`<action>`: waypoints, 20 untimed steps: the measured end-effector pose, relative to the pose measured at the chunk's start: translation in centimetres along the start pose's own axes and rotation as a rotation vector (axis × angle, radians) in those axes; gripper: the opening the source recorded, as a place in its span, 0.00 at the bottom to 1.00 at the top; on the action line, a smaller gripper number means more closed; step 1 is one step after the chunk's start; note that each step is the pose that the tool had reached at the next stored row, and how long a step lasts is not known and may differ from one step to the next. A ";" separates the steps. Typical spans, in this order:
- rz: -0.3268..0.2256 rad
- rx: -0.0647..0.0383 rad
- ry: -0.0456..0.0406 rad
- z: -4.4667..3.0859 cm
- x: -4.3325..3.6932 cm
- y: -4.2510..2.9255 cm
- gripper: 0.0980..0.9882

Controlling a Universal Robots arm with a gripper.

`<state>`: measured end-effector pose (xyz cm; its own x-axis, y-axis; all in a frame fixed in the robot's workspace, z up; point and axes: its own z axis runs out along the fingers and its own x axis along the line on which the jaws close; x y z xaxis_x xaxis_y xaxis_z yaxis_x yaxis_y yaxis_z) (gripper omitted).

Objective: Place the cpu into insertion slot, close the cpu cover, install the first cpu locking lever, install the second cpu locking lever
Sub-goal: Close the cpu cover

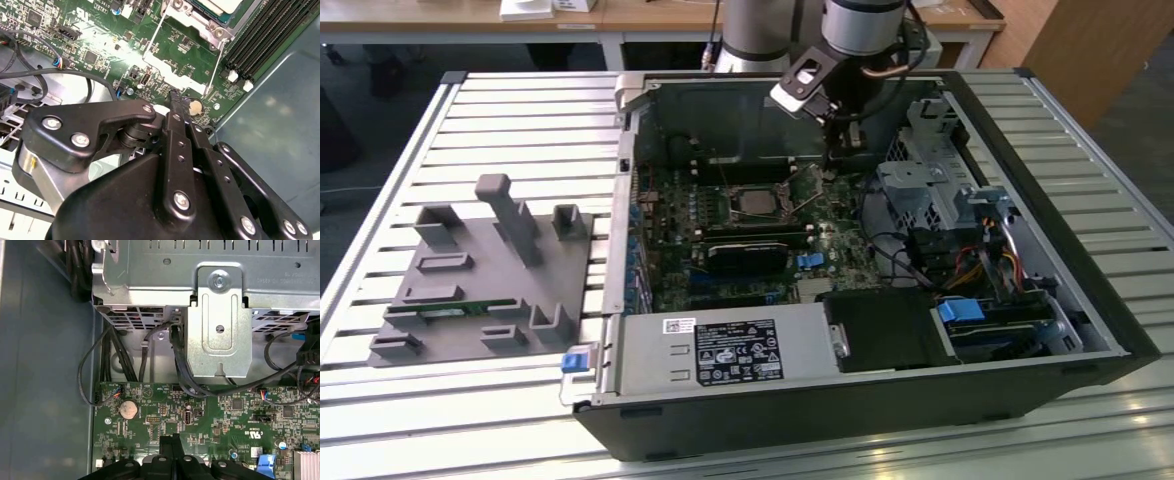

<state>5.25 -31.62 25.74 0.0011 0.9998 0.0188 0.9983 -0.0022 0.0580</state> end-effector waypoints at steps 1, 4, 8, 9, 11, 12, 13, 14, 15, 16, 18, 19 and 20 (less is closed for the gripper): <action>0.000 0.000 0.0001 0.09 0.00 0.01 0.01; 0.000 0.001 -0.0001 0.24 0.00 0.14 0.01; 0.000 0.001 -0.0002 0.40 -0.01 0.25 0.01; 0.000 0.001 0.0000 0.44 -0.01 0.30 0.01; 0.000 0.002 0.0000 0.55 -0.01 0.36 0.01; 0.000 0.002 0.0000 0.62 -0.01 0.37 0.01; 0.000 0.002 0.0000 0.72 -0.01 0.36 0.01; 0.000 0.002 0.0000 0.82 -0.01 0.35 0.01; 0.000 0.002 0.0000 0.92 -0.02 0.35 0.01; 0.000 0.002 0.0000 1.00 -0.02 0.36 0.01; 0.000 0.003 0.0000 1.15 -0.02 0.34 0.01; 0.000 0.003 0.0000 1.21 -0.02 0.34 0.01; 0.000 0.003 0.0000 1.23 -0.02 0.30 0.01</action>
<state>5.62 -31.61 24.53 0.0011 0.9998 0.0188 0.9985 -0.0021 0.0553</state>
